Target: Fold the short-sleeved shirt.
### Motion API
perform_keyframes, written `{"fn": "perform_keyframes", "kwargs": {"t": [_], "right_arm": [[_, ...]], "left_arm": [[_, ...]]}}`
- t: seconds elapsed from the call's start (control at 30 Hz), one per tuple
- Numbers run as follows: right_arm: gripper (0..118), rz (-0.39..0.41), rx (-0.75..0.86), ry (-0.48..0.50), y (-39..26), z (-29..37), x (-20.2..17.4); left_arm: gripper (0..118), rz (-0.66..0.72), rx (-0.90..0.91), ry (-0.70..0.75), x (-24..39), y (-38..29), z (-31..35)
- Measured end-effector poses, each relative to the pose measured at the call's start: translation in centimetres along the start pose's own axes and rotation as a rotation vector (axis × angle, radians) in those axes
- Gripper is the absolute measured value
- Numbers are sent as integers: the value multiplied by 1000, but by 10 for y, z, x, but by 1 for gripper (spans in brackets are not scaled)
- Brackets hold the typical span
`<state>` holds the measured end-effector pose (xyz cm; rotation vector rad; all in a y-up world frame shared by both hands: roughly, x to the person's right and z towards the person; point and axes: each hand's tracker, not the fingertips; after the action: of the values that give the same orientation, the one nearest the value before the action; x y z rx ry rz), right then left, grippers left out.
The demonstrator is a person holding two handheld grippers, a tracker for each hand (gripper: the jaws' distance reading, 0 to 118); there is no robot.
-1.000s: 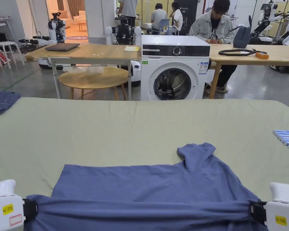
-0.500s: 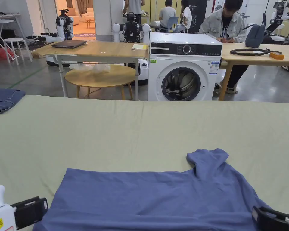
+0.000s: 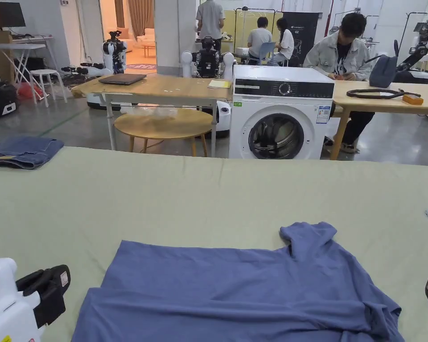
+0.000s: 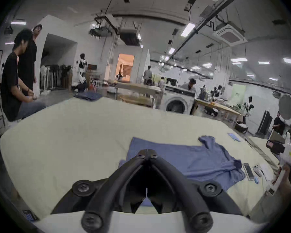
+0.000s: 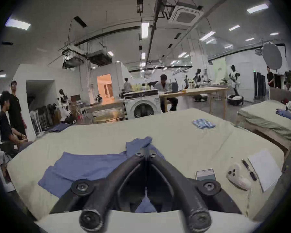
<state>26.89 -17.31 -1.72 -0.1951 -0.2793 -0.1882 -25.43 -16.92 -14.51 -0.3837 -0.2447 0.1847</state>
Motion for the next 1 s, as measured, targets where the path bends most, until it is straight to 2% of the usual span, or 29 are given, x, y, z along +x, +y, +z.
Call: {"fn": "perform_keyframes", "kwargs": {"t": [0.07, 0.2, 0.23, 0.27, 0.3, 0.33, 0.43, 0.47, 0.53, 0.57, 0.6, 0.63, 0.67, 0.7, 0.73, 0.77, 0.9, 0.93, 0.97, 1.0], "right_arm": [[0, 27, -12, -9, -4, 0, 1], [0, 8, -51, -17, -13, -7, 9], [0, 9, -64, -24, -15, -9, 8], [0, 2, -78, -25, -18, -11, 10], [0, -7, -93, -26, -21, -15, 12], [0, -11, -109, -26, -25, -18, 13], [0, 14, -161, -40, -37, -26, 15], [0, 16, -182, -40, -42, -29, 16], [0, 15, -230, -39, -48, -37, 17], [0, 12, -261, -27, -51, -42, 18], [0, 20, -285, -28, -55, -47, 19], [14, 37, -315, -37, -60, -52, 20], [43, 53, -362, -47, -63, -62, 21], [80, 55, -418, -49, -66, -75, 23], [118, 56, -481, -64, -72, -88, 25], [118, 59, -550, -87, -78, -100, 27], [118, 77, -703, -141, -98, -140, 38], [110, 90, -746, -159, -104, -150, 40], [97, 97, -778, -162, -108, -156, 41], [94, 90, -791, -157, -112, -161, 42]], "left_arm": [[0, 30, -83, 19, -5, -2, -14], [0, 24, -335, 74, -17, -7, -65], [31, 16, -373, 106, -20, -12, -79], [74, 8, -442, 111, -21, -18, -92], [111, 7, -516, 112, -27, -28, -109], [117, 15, -535, 92, -30, -41, -120], [114, 21, -681, 129, -31, -64, -139], [106, 17, -693, 136, -32, -73, -143], [70, -12, -714, 188, -25, -81, -151], [69, -54, -710, 236, -22, -83, -149], [66, -58, -675, 198, -17, -80, -146], [51, -69, -680, 200, -14, -76, -145], [29, -74, -676, 192, -13, -74, -145], [2, -79, -655, 170, -11, -71, -143], [2, -44, -639, 107, -11, -69, -143], [2, -22, -645, 116, -8, -68, -142], [2, -78, -650, 139, -7, -71, -141], [2, -75, -653, 138, -7, -73, -143], [2, -70, -653, 136, -9, -74, -142], [2, -62, -651, 135, -11, -73, -141]]}}
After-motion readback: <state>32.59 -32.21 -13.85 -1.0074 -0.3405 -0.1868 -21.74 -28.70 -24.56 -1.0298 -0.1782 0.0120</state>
